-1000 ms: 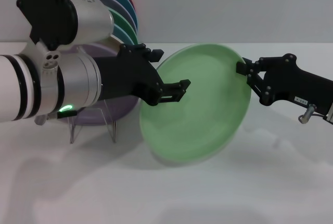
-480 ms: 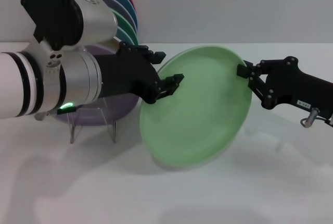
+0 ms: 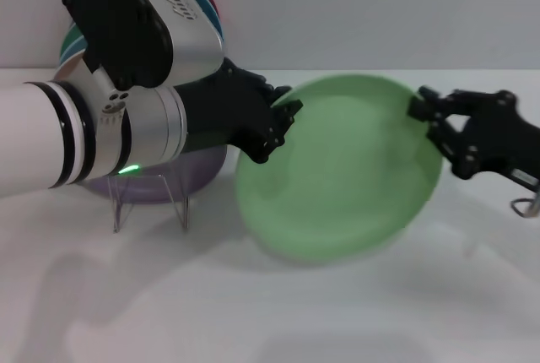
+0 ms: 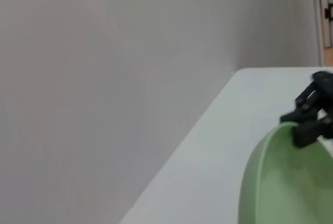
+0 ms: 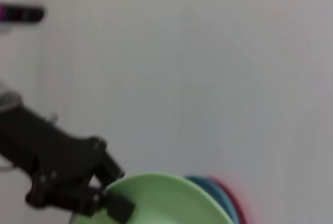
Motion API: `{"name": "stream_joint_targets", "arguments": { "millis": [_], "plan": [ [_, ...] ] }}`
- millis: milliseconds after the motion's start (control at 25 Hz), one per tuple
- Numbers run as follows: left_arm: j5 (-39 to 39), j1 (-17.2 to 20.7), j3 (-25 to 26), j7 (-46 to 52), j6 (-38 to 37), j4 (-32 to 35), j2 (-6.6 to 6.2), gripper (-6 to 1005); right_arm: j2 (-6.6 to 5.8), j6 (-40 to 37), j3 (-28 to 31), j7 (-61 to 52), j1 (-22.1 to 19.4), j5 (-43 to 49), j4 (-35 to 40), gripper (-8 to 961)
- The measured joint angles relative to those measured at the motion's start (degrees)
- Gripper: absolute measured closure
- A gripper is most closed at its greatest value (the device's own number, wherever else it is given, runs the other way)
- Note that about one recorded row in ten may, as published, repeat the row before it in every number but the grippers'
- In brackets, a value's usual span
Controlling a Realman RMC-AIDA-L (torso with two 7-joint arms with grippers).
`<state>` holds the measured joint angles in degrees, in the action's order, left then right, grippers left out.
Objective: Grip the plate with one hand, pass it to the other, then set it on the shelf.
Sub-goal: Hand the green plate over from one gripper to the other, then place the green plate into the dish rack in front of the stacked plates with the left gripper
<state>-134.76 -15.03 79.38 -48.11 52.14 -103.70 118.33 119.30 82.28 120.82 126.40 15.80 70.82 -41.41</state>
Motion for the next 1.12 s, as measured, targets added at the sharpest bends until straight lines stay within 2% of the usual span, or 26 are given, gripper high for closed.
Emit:
{"name": "stream_joint_targets", "arguments": {
  "millis": [200, 280, 400, 440, 480, 520, 560, 640, 680, 720, 760, 880, 920, 960, 1040, 1080, 1120],
  "plan": [
    [0.4, 0.4, -1.2, -1.9, -4.2, -0.1, 0.01, 891, 0.13, 2.3, 1.2, -1.4, -2.8, -7.9, 3.1, 820],
    [0.4, 0.9, -1.8, -2.8, -5.7, -0.2, -0.04, 901, 0.16, 4.2, 2.4, -1.6, -3.8, -12.9, 6.4, 801],
    [0.6, 3.5, -4.2, -5.6, -11.6, -1.6, -0.15, 916, 0.14, 7.5, 4.9, -1.8, -4.6, -15.9, 9.3, 647],
    [0.6, 7.6, -8.5, -12.3, -21.9, -2.8, -0.42, 921, 0.36, 8.4, 8.4, -2.8, -5.6, -17.4, 11.3, 596],
    [0.6, 7.6, -8.5, -12.3, -21.9, -2.8, -0.42, 921, 0.36, 8.4, 8.4, -2.8, -5.6, -17.4, 11.3, 561],
    [0.6, 10.6, -13.1, -19.7, -32.5, -2.6, -0.57, 921, 0.61, 9.3, 11.9, -2.8, -6.6, -22.7, 16.6, 527],
    [0.6, 10.6, -13.1, -19.7, -32.5, -2.6, -0.57, 922, 0.61, 9.3, 11.9, -2.8, -6.6, -22.7, 16.6, 492],
    [-0.7, 12.7, -20.2, -30.2, -49.7, 0.4, -0.7, 922, 0.64, 9.8, 12.7, -1.6, -7.2, -28.0, 20.6, 423],
    [-2.6, 12.4, -22.7, -32.6, -56.8, 2.9, -0.71, 923, 0.65, 9.7, 12.6, -1.2, -7.4, -29.3, 21.3, 389],
    [-8.9, 10.1, -28.2, -35.0, -75.1, 10.8, -0.58, 924, 0.65, 9.5, 12.4, -0.7, -7.7, -30.1, 21.4, 354],
    [-8.9, 10.1, -28.2, -35.0, -75.1, 10.8, -0.58, 925, 0.65, 9.5, 12.4, -0.7, -7.7, -30.1, 21.4, 313],
    [-18.8, 5.4, -31.5, -30.0, -100.2, 24.7, -0.48, 929, 0.61, 9.5, 12.0, -0.6, -7.2, -29.9, 21.3, 188],
    [-24.8, 3.1, -30.9, -21.4, -113.8, 32.4, -0.99, 929, 0.49, 9.2, 11.4, -0.4, -6.6, -29.8, 21.5, 147],
    [-24.8, 3.1, -30.9, -21.4, -113.8, 32.4, -0.99, 929, 0.49, 9.2, 11.4, -0.4, -6.6, -29.8, 21.5, 147],
    [-29.1, 2.2, -28.0, -5.9, -123.7, 38.0, -1.96, 930, 0.41, 9.0, 11.0, 0.1, -6.3, -29.8, 21.6, 147],
    [-29.8, 1.7, -26.5, 1.8, -126.4, 40.8, -2.59, 930, 0.39, 8.9, 10.9, 0.3, -6.2, -29.8, 21.6, 147],
    [-30.5, -0.2, -24.7, 17.2, -131.5, 48.0, -4.41, 930, 0.39, 8.7, 10.8, 0.5, -6.1, -29.8, 21.7, 147]
  ]
}}
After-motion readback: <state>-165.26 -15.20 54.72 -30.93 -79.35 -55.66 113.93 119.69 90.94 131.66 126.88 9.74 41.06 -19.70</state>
